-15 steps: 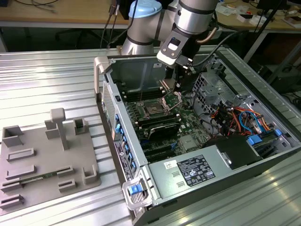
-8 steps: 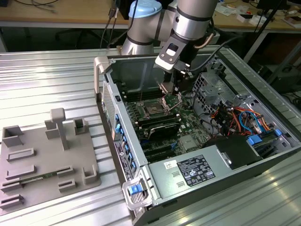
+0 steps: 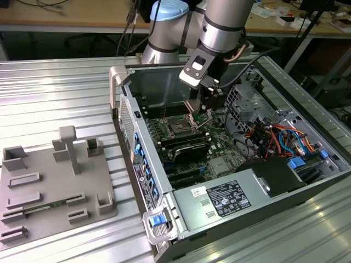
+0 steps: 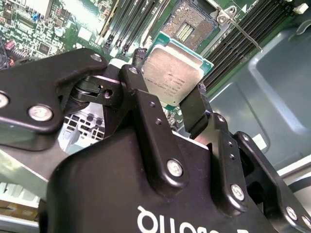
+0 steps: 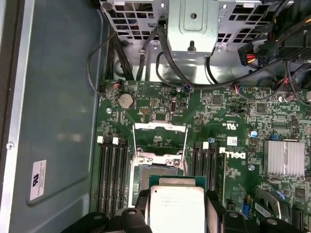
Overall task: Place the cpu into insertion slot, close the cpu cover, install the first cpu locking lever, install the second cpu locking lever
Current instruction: 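Place the cpu into insertion slot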
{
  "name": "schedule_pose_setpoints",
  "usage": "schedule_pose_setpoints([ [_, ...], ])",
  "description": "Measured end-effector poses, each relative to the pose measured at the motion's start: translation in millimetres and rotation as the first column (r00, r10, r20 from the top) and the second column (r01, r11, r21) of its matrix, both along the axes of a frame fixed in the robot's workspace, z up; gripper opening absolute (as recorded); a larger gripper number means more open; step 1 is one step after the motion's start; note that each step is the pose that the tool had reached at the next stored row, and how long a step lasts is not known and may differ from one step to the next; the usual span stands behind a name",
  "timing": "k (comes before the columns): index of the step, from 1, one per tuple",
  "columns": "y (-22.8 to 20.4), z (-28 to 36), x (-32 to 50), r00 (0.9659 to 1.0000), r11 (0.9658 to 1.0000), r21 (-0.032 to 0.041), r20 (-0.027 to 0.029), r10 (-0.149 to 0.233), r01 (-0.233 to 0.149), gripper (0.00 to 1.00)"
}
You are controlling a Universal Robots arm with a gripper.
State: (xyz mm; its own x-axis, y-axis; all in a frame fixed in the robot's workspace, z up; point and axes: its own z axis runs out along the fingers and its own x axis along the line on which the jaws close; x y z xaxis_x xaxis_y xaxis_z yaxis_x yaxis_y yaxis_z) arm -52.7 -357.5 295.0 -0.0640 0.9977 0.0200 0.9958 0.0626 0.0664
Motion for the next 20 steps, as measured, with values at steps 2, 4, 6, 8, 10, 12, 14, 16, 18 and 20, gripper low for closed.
schedule_pose_setpoints([
  [2, 0.0, -0.7, 0.0, 1.0000, 1.0000, -0.0003, -0.0011, -0.001, 0.001, 0.55],
  [4, 0.0, -1.1, 0.0, 1.0000, 1.0000, 0.0000, -0.0009, -0.001, 0.001, 0.55],
  [6, 0.0, -1.4, 0.0, 1.0000, 1.0000, -0.0001, -0.0009, -0.001, 0.001, 0.55],
  [8, 0.0, -1.9, 0.0, 1.0000, 1.0000, 0.0000, -0.0010, -0.001, 0.001, 0.55],
  [10, 0.0, -1.9, 0.0, 1.0000, 1.0000, 0.0000, -0.0009, -0.001, 0.001, 0.55],
  [12, 0.0, -2.0, 0.0, 1.0000, 1.0000, 0.0000, -0.0009, -0.001, 0.001, 0.55],
  [14, 0.0, -2.0, 0.0, 1.0000, 1.0000, 0.0000, -0.0009, -0.001, 0.001, 0.55],
  [16, 0.0, -2.1, 0.0, 1.0000, 1.0000, 0.0000, -0.0009, -0.001, 0.001, 0.55],
  [18, 0.1, -3.1, 0.1, 1.0000, 1.0000, 0.0004, -0.0006, -0.001, 0.001, 0.55],
  [20, 0.7, -6.3, 0.0, 0.9999, 0.9999, 0.0001, -0.0011, -0.010, 0.010, 0.55],
])
